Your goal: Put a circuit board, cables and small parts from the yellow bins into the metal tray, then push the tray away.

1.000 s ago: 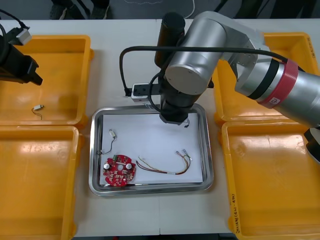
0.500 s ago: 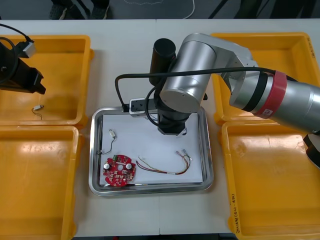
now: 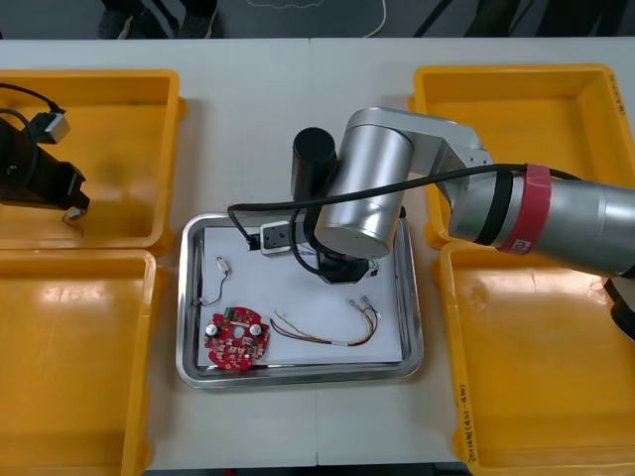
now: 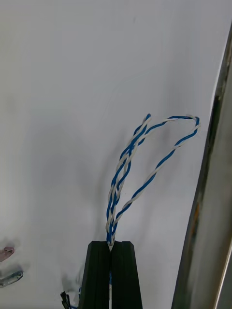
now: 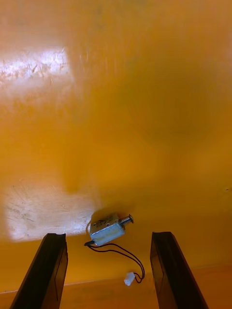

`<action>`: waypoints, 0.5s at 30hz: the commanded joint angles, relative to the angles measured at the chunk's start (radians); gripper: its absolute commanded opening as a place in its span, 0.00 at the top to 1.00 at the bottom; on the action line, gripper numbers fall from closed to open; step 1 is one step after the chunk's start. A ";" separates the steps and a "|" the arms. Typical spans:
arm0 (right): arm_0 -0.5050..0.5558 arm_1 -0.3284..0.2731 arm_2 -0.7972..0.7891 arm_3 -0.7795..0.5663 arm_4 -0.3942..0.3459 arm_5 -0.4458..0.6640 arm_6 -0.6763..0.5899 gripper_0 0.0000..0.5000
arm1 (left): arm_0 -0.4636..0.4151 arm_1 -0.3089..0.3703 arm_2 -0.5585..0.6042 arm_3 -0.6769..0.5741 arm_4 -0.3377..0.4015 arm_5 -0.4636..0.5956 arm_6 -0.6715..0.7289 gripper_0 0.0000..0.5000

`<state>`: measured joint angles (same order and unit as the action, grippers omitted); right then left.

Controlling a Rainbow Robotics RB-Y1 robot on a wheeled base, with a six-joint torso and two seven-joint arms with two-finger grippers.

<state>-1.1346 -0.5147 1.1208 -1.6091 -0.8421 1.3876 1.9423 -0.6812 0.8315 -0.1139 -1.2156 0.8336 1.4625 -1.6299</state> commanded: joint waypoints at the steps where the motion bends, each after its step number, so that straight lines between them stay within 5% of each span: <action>1: -0.005 0.018 0.025 -0.028 0.000 -0.018 -0.034 1.00 | 0.025 0.029 -0.006 -0.013 -0.010 -0.022 -0.088 0.00; 7: -0.005 0.018 0.027 -0.026 0.000 -0.018 -0.048 0.96 | 0.040 0.017 -0.006 -0.013 -0.013 -0.030 -0.096 0.00; 10: -0.005 0.018 0.025 -0.028 0.006 -0.019 -0.057 0.48 | 0.042 0.008 -0.006 -0.013 -0.014 -0.040 -0.100 0.00; 12: -0.005 0.018 0.025 -0.028 0.008 -0.024 -0.065 0.30 | 0.045 0.001 -0.006 -0.013 -0.016 -0.048 -0.103 0.00; 15: -0.005 0.018 0.025 -0.028 0.003 -0.022 -0.077 0.17 | 0.045 -0.006 -0.006 -0.013 -0.019 -0.056 -0.107 0.00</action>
<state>-1.1345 -0.5143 1.1377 -1.6092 -0.8420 1.3737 1.9019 -0.6509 0.8300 -0.1139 -1.2156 0.8293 1.4241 -1.6307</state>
